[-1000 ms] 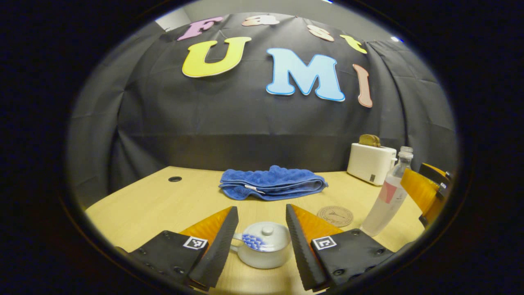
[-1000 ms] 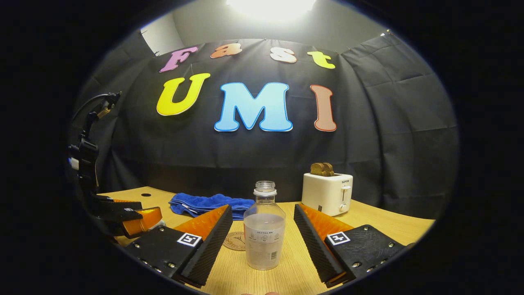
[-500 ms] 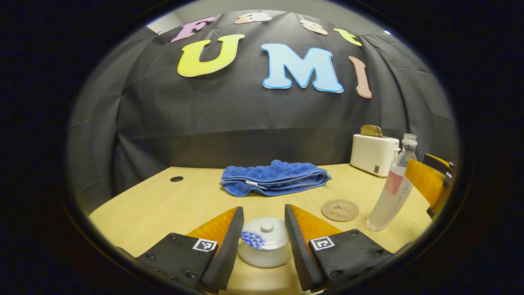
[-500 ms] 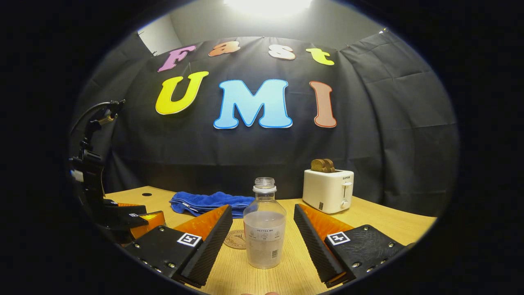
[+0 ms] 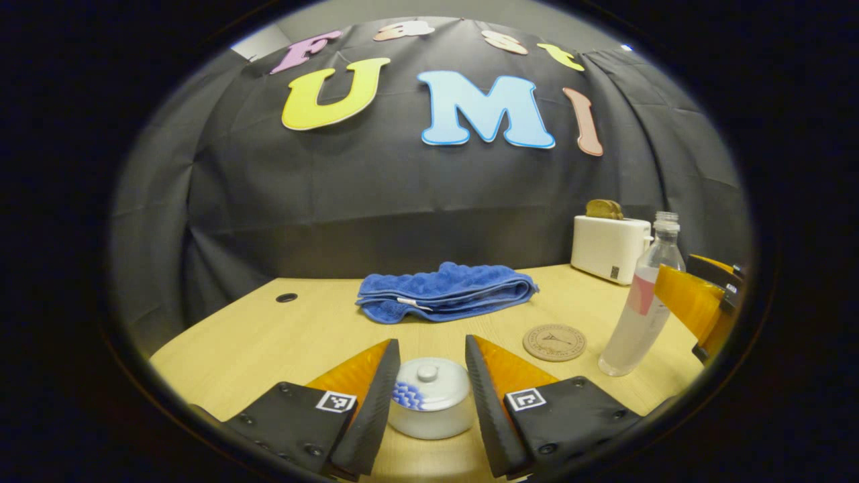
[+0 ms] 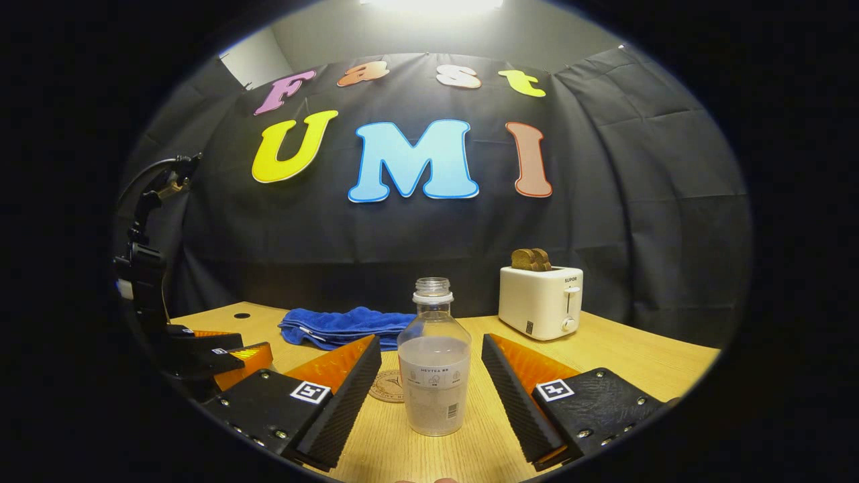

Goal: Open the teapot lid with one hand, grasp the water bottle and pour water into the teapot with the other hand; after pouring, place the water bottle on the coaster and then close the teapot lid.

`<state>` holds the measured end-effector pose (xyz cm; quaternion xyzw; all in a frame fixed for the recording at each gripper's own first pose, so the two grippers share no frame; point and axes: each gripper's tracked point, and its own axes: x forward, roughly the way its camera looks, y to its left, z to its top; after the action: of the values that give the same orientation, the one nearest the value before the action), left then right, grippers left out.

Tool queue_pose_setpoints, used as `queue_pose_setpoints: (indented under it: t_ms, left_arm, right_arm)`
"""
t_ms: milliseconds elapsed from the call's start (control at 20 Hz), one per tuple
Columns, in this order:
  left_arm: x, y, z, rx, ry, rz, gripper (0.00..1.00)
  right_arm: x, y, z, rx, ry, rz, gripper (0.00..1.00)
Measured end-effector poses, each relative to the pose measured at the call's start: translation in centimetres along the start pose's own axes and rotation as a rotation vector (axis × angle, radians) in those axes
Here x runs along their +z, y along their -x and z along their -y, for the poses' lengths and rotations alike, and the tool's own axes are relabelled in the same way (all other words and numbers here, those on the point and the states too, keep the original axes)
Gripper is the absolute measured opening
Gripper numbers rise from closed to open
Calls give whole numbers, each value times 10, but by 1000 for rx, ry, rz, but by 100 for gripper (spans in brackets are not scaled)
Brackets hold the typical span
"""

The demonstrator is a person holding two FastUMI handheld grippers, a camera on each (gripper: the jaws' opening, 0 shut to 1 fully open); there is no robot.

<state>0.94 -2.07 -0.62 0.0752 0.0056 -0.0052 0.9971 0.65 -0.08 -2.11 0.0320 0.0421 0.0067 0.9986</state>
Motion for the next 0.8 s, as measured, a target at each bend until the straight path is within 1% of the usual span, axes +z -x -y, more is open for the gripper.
queue_pose_setpoints:
  t_ms: [150, 450, 500, 550, 600, 650, 800]
  left_arm:
    - [-2, 0, 0, 2, -8, -6, 41]
    - [-4, -1, 1, 26, -53, -15, 42]
    - [-4, -2, 4, 16, -50, -12, 45]
    - [-5, -12, -6, 65, -58, 0, 47]
    - [-2, -1, -7, 51, -32, -4, 34]
    - [0, 0, -7, 44, -13, -1, 21]
    - [-4, -2, -6, 33, 6, -3, 22]
  right_arm:
    - [1, 0, 1, 1, -6, -1, 96]
    - [6, 2, 3, -10, 1, 19, 95]
    - [6, 2, 3, -8, -1, 18, 96]
    - [6, 2, 3, -7, -3, 17, 96]
    - [5, 2, 3, -7, -5, 17, 96]
    - [6, 2, 4, -8, -6, 17, 96]
    - [7, 3, 5, -10, -13, 20, 96]
